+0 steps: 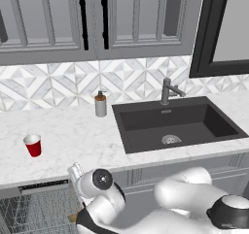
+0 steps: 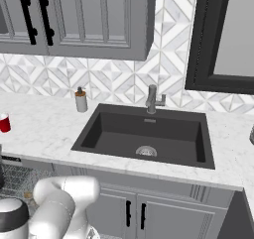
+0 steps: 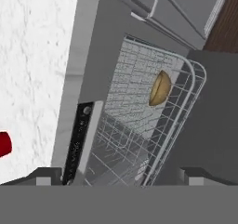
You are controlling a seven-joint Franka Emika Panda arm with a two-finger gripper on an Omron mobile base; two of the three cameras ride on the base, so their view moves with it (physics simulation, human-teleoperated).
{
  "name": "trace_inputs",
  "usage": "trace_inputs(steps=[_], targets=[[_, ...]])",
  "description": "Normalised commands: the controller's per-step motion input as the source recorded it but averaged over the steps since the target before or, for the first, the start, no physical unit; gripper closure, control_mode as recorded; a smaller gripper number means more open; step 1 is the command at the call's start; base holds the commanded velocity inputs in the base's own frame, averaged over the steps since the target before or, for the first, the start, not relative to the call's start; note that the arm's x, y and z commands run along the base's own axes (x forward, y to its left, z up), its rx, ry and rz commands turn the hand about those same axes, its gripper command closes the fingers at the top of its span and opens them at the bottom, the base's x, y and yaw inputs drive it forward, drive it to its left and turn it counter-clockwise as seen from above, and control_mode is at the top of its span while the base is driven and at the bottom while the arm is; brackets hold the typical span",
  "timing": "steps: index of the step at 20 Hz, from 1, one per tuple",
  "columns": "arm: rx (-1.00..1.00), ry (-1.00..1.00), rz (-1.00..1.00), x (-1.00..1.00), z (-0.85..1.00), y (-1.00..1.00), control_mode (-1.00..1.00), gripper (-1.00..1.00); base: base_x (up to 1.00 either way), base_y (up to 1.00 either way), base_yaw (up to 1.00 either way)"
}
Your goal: Pick up the cup and bowl from the counter, place them in the dishwasher, and close the dishwasher door.
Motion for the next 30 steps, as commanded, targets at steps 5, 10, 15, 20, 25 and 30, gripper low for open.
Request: trace_inputs(steps=[5,10,15,20,25,30], targets=[[-0.04,0.00,0.21,0.00,0.80,-0.03,-1.00,-1.00,0.00,0.00,0.00],[-0.09,0.00,0.20,0.13,0.58,0.00,-1.00,-1.00,0.00,0.00,0.00],[-0.13,0.01,0.23,0.31,0.30,0.00,-1.00,-1.00,0.00,0.00,0.00],[-0.07,0.00,0.23,0.60,0.19,0.02,-1.00,-1.00,0.00,0.00,0.00],[-0.18,0.03,0.08,0.62,0.00,0.62,-1.00,-1.00,0.00,0.00,0.00],[-0.19,0.00,0.00,0.71,0.00,0.73,-1.00,-1.00,0.00,0.00,0.00]])
